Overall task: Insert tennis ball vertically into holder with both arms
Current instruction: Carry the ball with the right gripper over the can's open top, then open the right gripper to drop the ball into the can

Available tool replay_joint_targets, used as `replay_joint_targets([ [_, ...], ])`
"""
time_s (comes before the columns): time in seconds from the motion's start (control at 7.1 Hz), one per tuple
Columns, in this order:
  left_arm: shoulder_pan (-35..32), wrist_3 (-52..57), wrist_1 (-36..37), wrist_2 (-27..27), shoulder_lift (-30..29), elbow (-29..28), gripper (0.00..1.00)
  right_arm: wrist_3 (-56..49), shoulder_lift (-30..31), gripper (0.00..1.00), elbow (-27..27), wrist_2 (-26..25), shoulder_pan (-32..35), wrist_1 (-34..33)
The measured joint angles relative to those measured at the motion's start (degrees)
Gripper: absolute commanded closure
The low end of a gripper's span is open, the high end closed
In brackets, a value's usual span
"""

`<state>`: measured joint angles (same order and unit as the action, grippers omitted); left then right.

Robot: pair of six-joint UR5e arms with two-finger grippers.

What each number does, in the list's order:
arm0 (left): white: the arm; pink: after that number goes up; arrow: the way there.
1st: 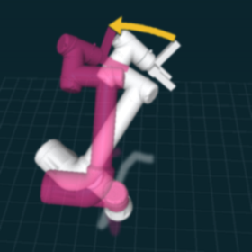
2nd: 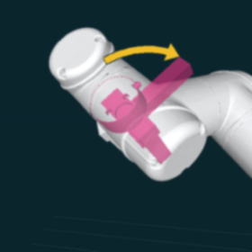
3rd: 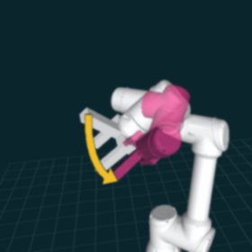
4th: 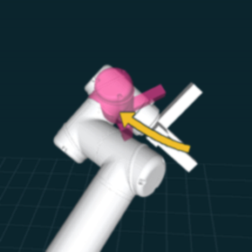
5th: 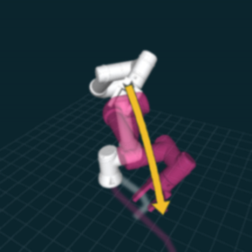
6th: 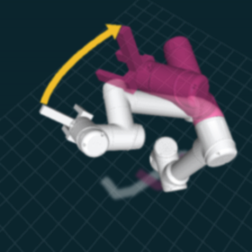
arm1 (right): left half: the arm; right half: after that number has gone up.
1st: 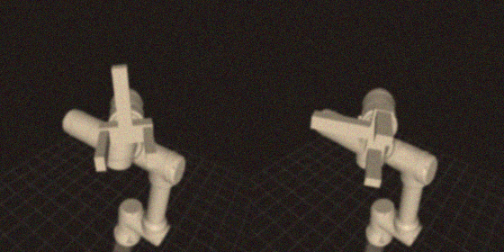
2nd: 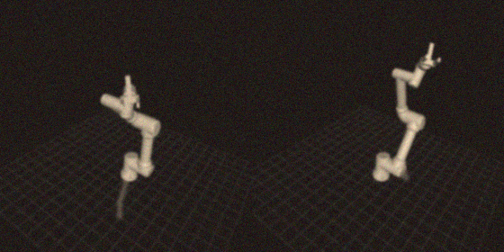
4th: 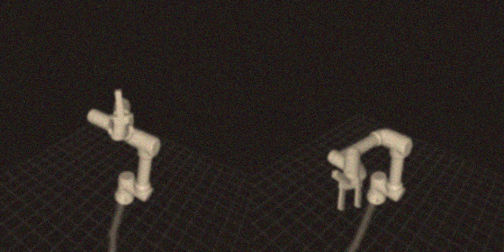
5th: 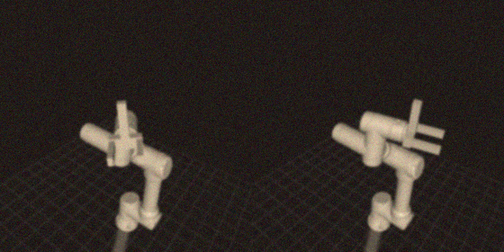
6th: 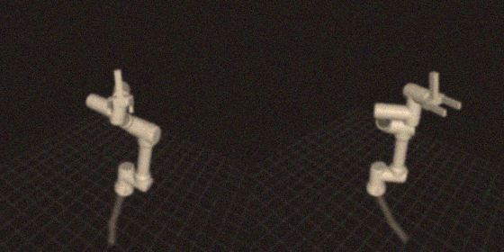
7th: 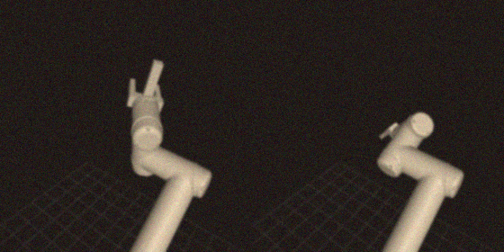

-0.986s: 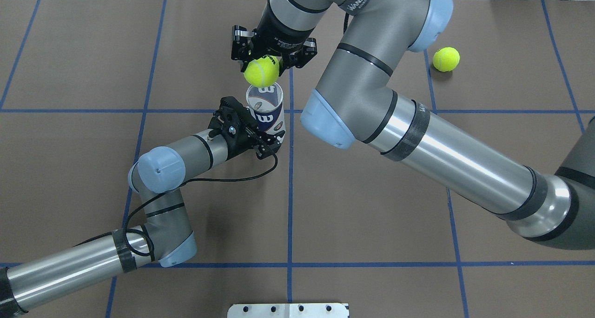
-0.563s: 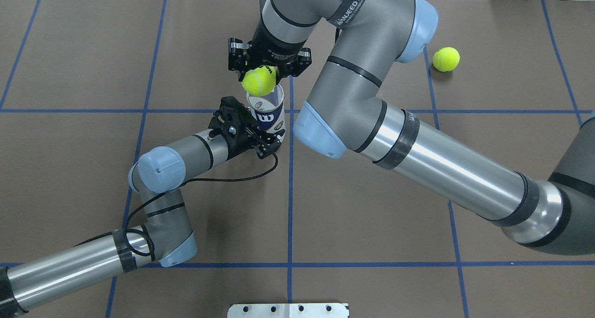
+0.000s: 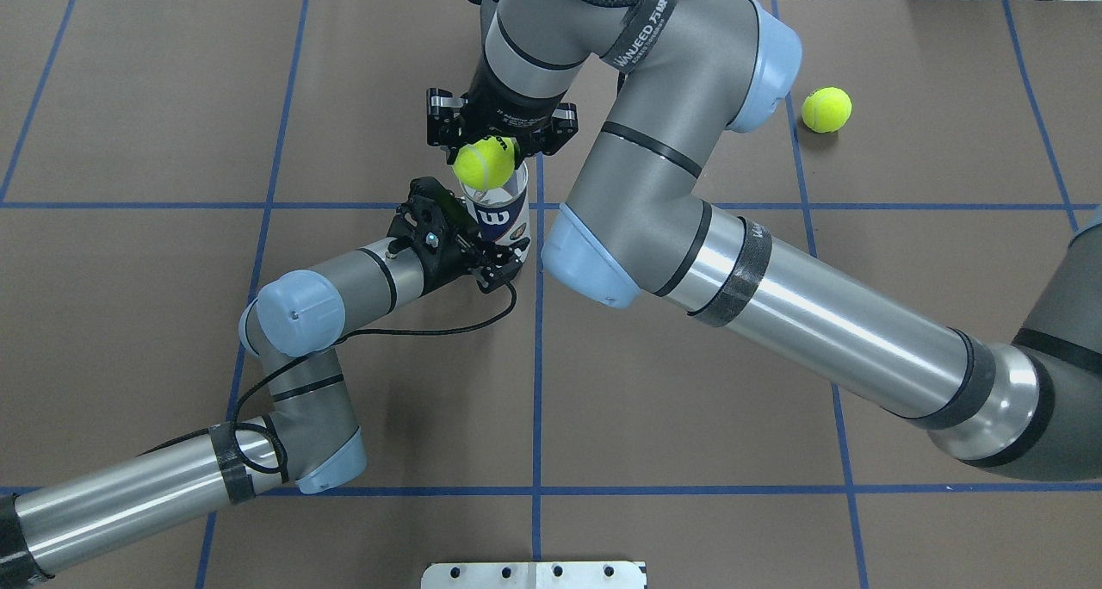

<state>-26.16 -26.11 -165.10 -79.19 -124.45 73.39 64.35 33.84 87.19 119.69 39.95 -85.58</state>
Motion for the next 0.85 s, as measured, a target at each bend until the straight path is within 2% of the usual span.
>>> replay_joint_targets([
  [0.14,-0.01,0.03,0.00,0.00,0.00,0.00,0.17,-0.01,0.21,1.00,0.01,-0.05,-0.03,-0.20],
  [0.28,-0.03,0.06,-0.01,0.00,0.00,0.00,0.17,-0.01,0.20,0.87,0.05,-0.07,-0.04,-0.52],
  [0.42,-0.03,0.10,0.01,0.00,0.00,0.02,0.17,-0.01,0.12,0.18,0.12,-0.06,-0.04,-0.77],
  [0.56,-0.06,0.15,0.03,0.00,0.00,0.03,0.17,-0.01,0.12,0.02,0.27,-0.04,-0.04,-0.92],
  [0.85,-0.10,0.18,0.04,0.00,0.01,0.01,0.17,-0.01,0.16,0.02,0.63,-0.07,-0.05,-0.99],
])
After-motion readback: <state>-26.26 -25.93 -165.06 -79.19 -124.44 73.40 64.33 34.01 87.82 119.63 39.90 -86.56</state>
